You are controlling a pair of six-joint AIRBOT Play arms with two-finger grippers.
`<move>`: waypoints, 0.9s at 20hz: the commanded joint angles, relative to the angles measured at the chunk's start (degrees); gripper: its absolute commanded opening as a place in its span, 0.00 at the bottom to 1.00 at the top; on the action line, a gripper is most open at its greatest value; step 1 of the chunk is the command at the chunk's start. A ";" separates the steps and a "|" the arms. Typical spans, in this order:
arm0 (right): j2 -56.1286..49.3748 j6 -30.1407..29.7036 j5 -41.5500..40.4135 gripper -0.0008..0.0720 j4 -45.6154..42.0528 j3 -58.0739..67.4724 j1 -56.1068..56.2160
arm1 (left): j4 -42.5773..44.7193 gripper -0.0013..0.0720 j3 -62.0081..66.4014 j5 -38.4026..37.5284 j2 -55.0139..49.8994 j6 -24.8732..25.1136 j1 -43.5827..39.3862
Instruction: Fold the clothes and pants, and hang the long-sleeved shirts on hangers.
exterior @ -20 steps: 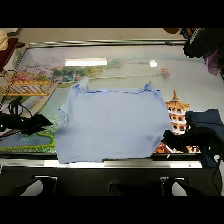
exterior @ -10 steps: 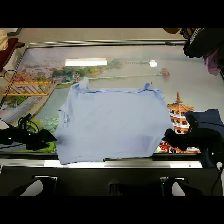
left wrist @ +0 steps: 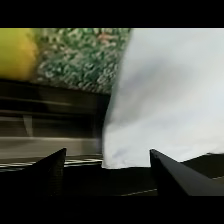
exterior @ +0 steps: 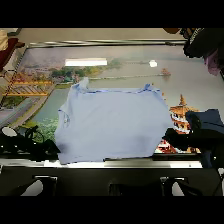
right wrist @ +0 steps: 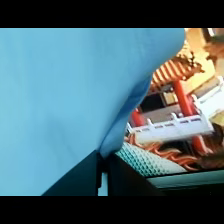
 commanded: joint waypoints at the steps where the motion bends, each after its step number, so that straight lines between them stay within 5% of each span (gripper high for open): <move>1: 2.19 0.22 -0.37 0.06 0.63 -0.02 0.02 | -0.98 0.83 -1.95 2.73 0.02 -0.57 -3.43; 2: 2.86 0.31 -0.61 0.06 0.72 -0.02 0.02 | -1.97 0.79 -2.23 3.65 0.02 -0.59 -5.27; 4: 4.24 0.66 -1.03 0.06 1.11 -0.02 0.02 | -3.72 0.32 -3.04 4.74 0.02 -0.57 -9.22; 5: 4.96 0.72 -1.16 0.06 1.38 -0.02 0.02 | -3.91 0.31 -3.39 5.20 0.02 -0.61 -11.26; 7: 6.36 0.81 -1.18 0.06 2.56 -0.02 0.04 | -5.42 0.04 -3.30 5.38 0.07 -0.35 -13.86; 13: 8.50 -9.05 1.40 0.06 21.57 4.81 0.04 | -15.93 0.04 7.15 6.67 2.51 1.86 -14.25; 18: 8.50 -9.27 6.82 0.06 24.06 29.68 0.04 | -16.90 0.04 38.23 12.07 9.07 -0.70 -14.25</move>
